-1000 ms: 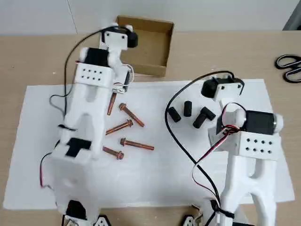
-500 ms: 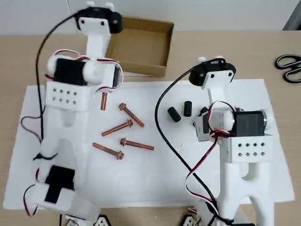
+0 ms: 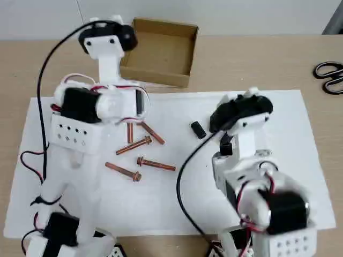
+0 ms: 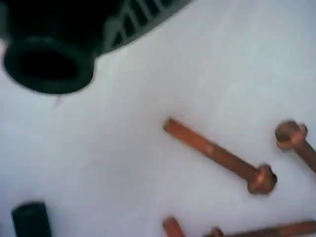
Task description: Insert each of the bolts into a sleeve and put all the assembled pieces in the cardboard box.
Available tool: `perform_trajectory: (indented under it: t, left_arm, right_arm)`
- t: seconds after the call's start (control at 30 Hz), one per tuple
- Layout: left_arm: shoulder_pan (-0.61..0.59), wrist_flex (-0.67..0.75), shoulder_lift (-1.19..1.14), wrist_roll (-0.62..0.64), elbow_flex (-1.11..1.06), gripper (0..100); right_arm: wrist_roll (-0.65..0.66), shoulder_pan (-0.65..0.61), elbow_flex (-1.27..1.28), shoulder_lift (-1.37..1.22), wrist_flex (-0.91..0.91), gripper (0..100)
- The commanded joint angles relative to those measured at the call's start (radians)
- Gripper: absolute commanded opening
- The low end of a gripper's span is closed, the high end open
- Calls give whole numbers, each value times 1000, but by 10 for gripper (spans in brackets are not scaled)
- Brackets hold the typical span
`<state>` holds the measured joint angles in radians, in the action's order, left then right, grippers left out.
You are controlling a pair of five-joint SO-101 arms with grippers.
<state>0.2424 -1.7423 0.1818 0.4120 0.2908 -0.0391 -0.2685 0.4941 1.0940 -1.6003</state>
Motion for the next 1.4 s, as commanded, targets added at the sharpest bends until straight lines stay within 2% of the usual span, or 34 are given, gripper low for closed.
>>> perform_trajectory:
  t: [0.0, 0.3, 0.5, 0.63, 0.83, 0.97, 1.17, 1.37]
  left_arm:
    - [25, 31, 95, 44, -1, 5]
    - [26, 68, 219, 144, -4, 5]
    - [28, 77, 227, 199, 2, 5]
    - [26, 157, 235, 198, 2, 5]
    - [28, 276, 339, 198, -5, 5]
    - [29, 272, 381, 199, -13, 5]
    - [124, 282, 453, 203, -113, 5]
    - [216, 387, 568, 204, -239, 5]
  right_arm:
    - [-25, -7, 63, 111, 88, 2]
    - [-26, -13, 152, 186, 168, 2]
    - [-28, -166, 226, 193, 236, 2]
    - [-26, -259, 255, 193, 337, 2]
    - [-20, -340, 258, 193, 441, 2]
    - [-20, -361, 258, 193, 443, 2]
    - [-25, -429, 258, 191, 443, 2]
    - [-25, -495, 259, 185, 489, 2]
